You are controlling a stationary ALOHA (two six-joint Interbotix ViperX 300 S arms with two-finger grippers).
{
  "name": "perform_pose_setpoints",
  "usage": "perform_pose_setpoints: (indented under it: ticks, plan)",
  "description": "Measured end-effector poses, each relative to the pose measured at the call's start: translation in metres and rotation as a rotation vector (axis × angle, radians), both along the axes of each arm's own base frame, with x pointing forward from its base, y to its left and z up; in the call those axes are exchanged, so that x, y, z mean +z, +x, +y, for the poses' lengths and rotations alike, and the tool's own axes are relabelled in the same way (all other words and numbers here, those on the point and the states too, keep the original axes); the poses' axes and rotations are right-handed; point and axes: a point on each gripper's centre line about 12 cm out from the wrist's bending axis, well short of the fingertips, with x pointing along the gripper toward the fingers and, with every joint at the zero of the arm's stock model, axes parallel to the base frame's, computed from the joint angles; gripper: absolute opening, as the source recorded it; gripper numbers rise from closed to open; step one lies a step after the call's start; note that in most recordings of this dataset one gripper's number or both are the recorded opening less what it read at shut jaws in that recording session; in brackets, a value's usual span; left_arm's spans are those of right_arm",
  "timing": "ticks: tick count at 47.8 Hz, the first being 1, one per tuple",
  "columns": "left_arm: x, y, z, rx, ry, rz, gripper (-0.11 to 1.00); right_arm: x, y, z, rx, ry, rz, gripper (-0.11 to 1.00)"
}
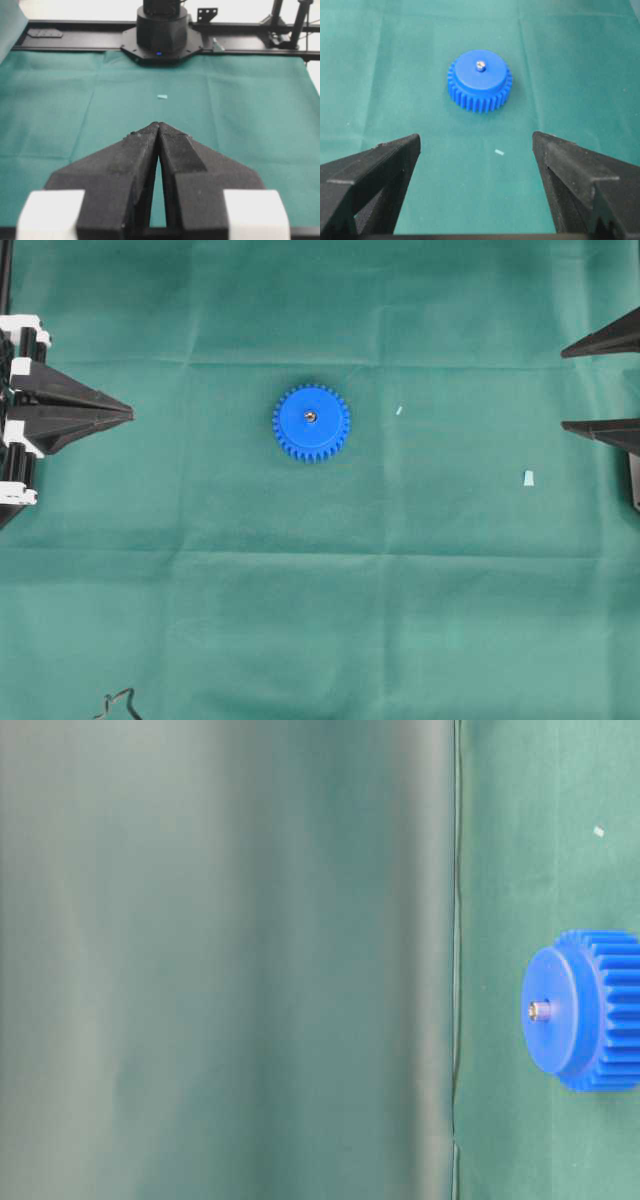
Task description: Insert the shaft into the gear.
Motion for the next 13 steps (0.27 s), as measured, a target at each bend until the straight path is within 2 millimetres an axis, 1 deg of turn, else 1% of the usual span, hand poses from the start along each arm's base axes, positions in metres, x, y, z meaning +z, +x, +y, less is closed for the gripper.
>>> perform_pose_setpoints:
  ticks: [13]
  plan:
    - [-0.0001,0.0002,0.0,0.0,-0.002,0.0,0.0,-0.0034,0.0021,-0.0006,-0.002,0.001,0.011,0.95]
